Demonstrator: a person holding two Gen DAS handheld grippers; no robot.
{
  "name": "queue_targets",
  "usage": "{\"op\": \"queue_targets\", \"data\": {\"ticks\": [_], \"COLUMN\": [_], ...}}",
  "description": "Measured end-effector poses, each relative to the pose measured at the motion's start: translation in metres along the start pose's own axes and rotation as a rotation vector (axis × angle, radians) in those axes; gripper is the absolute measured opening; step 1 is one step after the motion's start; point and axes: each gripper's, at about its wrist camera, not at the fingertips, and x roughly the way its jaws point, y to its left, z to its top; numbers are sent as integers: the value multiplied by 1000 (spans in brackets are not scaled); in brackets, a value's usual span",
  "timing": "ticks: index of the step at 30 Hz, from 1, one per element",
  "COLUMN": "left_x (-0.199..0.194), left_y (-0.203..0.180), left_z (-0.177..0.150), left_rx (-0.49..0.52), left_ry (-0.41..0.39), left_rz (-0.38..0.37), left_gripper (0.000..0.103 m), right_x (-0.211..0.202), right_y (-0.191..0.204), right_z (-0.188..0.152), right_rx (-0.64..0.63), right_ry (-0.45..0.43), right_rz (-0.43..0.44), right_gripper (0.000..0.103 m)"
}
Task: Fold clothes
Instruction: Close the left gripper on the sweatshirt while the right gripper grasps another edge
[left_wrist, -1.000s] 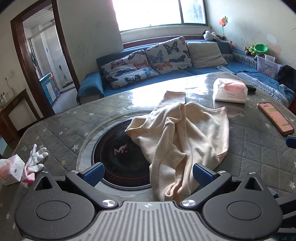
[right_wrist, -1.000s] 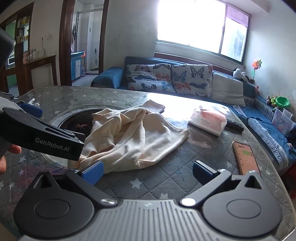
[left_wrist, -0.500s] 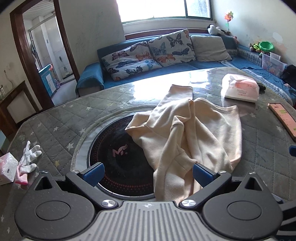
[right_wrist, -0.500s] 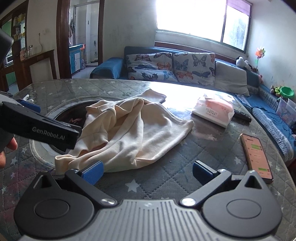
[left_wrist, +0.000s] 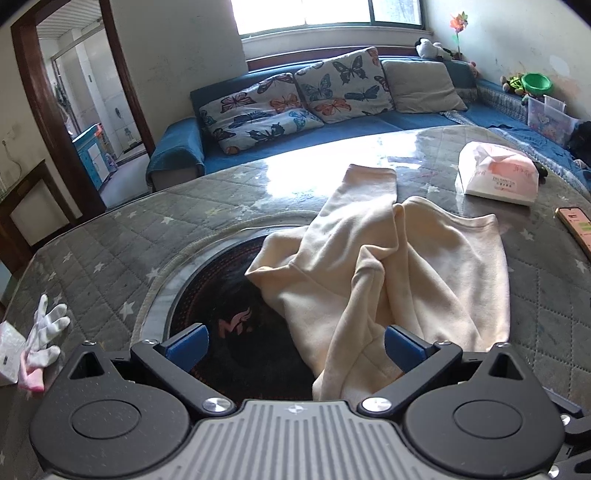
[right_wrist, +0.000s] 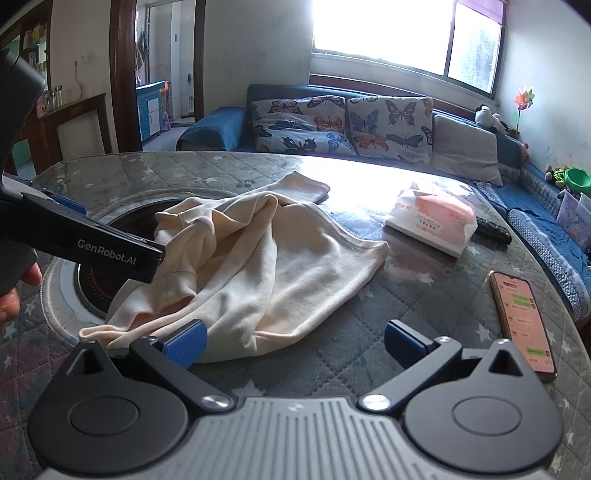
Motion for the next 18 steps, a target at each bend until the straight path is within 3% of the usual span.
{"op": "queue_targets", "data": {"ticks": [5,10,14,18], "left_x": [16,29,39,50], "left_y": [-7,-13,-17,-17], "left_z": [8,16,24,30], "left_rx": [27,63,79,83], "left_ry": [13,17,12,25], "left_rz": [-37,-82,-97,-118], "left_gripper": [95,80,76,59], "right_x": [11,21,30,38], "right_y": [-7,-13,-17,-22], "right_z": [6,11,17,21], "right_rx": [15,29,35,47], "right_ry": [11,14,17,22], "right_rz": [0,6,12,23], "right_gripper": [98,95,93,88]}}
